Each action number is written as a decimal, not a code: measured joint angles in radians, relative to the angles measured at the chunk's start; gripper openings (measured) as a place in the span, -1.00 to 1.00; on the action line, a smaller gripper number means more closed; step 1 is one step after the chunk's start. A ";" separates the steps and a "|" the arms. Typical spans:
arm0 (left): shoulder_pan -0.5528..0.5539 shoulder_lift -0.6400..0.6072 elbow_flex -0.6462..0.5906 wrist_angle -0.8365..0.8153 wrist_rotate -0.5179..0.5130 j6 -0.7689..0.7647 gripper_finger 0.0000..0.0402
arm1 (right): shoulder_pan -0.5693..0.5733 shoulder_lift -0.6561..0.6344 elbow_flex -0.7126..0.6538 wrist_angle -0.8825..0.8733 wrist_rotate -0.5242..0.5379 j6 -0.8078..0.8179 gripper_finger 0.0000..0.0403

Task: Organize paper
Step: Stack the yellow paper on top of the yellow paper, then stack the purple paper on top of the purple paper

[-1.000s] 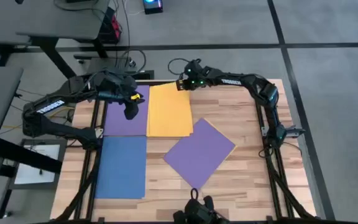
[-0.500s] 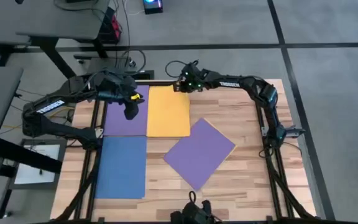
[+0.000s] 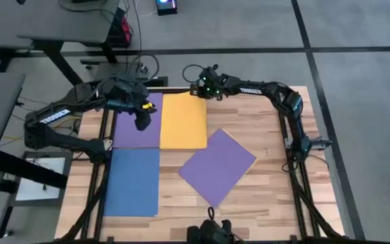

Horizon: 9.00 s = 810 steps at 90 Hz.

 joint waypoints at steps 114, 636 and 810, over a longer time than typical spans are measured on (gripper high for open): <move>-0.001 -0.001 -0.027 -0.016 0.000 -0.010 -0.59 | 0.022 -0.116 0.596 -1.172 -0.018 -0.862 -0.09; -0.460 1.066 -0.179 1.355 -0.043 -0.473 -0.59 | 0.587 -0.867 -1.052 -0.115 -0.182 -0.120 -0.15; -0.445 1.069 -0.181 1.394 -0.058 -0.471 -0.59 | 0.633 -0.888 -1.087 0.202 -0.194 -0.053 -0.15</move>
